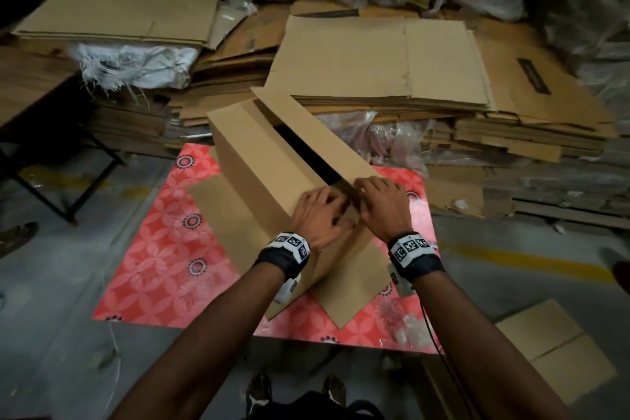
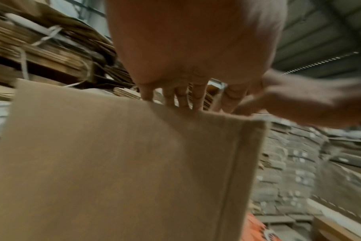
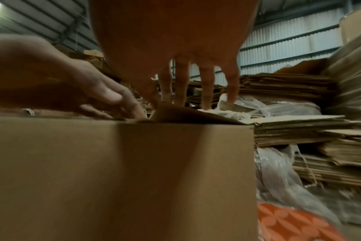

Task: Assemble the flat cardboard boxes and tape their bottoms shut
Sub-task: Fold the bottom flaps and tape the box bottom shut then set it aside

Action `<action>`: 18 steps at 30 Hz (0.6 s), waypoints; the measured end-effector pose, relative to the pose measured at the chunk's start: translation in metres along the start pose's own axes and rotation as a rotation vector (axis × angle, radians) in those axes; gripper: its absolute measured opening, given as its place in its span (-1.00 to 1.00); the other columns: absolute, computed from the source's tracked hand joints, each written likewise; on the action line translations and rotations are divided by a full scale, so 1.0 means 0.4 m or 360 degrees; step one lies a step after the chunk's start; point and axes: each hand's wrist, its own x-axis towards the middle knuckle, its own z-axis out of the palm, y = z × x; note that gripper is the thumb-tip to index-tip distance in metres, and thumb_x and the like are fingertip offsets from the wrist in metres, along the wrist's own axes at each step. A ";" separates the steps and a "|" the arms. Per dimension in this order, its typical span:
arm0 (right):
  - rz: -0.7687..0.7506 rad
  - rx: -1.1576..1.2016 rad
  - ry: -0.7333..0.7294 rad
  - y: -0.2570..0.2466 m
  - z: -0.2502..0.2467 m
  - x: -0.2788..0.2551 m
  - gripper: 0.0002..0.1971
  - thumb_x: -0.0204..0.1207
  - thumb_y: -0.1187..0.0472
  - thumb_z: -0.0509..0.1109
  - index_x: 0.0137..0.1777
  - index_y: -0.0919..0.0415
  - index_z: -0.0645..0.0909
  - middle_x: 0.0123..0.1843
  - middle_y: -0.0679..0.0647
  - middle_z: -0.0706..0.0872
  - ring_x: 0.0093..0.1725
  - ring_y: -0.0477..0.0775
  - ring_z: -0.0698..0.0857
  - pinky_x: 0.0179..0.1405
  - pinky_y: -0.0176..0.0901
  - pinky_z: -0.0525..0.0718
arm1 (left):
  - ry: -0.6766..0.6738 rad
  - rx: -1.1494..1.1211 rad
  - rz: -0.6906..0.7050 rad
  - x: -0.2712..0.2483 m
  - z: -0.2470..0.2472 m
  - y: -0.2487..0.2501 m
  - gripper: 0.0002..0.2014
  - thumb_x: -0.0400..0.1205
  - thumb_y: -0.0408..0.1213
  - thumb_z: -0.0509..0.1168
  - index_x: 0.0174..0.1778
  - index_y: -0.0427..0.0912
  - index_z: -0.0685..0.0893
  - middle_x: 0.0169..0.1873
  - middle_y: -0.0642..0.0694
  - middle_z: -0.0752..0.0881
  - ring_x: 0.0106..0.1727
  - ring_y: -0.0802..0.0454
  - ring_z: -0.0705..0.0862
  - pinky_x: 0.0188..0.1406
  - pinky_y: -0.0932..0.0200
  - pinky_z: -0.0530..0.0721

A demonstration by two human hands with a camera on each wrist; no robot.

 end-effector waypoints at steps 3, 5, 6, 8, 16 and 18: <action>-0.0087 -0.0159 0.0249 0.031 -0.051 0.031 -0.62 0.26 0.32 0.50 0.13 0.20 0.76 0.13 0.14 0.78 0.09 0.31 0.70 -0.02 0.12 0.59 | 0.0014 0.0154 -0.0024 -0.013 0.032 -0.006 -0.45 0.57 0.40 0.07 0.42 0.31 0.58 0.30 0.04 0.51 0.40 -0.07 0.44 0.45 -0.19 0.34; -0.0069 -0.0291 0.0341 0.070 -0.079 0.060 -0.68 0.32 0.36 0.47 0.09 0.22 0.79 0.20 0.14 0.77 0.15 0.30 0.65 0.04 0.12 0.57 | 0.0032 0.0150 -0.0017 -0.015 0.030 -0.011 -0.45 0.58 0.42 0.05 0.41 0.32 0.58 0.32 0.07 0.49 0.41 -0.03 0.42 0.45 -0.15 0.31; -0.0038 -0.0356 0.0342 0.092 -0.085 0.075 -0.69 0.35 0.38 0.47 0.10 0.23 0.80 0.24 0.13 0.75 0.19 0.29 0.61 0.11 0.14 0.56 | 0.0027 0.0160 -0.0006 -0.013 0.027 -0.011 -0.44 0.59 0.43 0.03 0.42 0.31 0.57 0.32 0.07 0.48 0.39 -0.03 0.42 0.43 -0.14 0.30; 0.0083 -0.0421 0.0269 0.130 -0.092 0.096 -0.70 0.37 0.40 0.54 0.12 0.24 0.80 0.29 0.13 0.72 0.30 0.30 0.55 0.30 0.22 0.52 | 0.0036 0.0210 0.0016 -0.012 0.023 -0.009 -0.45 0.63 0.42 -0.01 0.43 0.31 0.53 0.35 0.07 0.46 0.35 -0.03 0.43 0.41 -0.15 0.31; 0.0655 0.0134 -0.0161 0.232 0.002 0.068 -0.66 0.48 0.13 0.28 0.17 0.26 0.70 0.28 0.25 0.75 0.33 0.41 0.64 0.38 0.27 0.59 | 0.0147 0.0091 0.0068 -0.024 0.017 -0.008 -0.63 0.71 0.19 0.09 0.41 0.30 0.54 0.54 0.18 0.39 0.42 0.02 0.43 0.48 -0.15 0.28; 0.0915 0.0585 -0.0155 0.243 0.039 0.052 -0.63 0.61 0.20 0.30 0.33 0.30 0.73 0.34 0.30 0.77 0.34 0.37 0.70 0.42 0.02 0.56 | 0.0135 0.0083 0.0061 -0.023 0.015 -0.007 -0.62 0.71 0.19 0.09 0.42 0.29 0.55 0.57 0.24 0.41 0.42 0.03 0.45 0.46 -0.14 0.29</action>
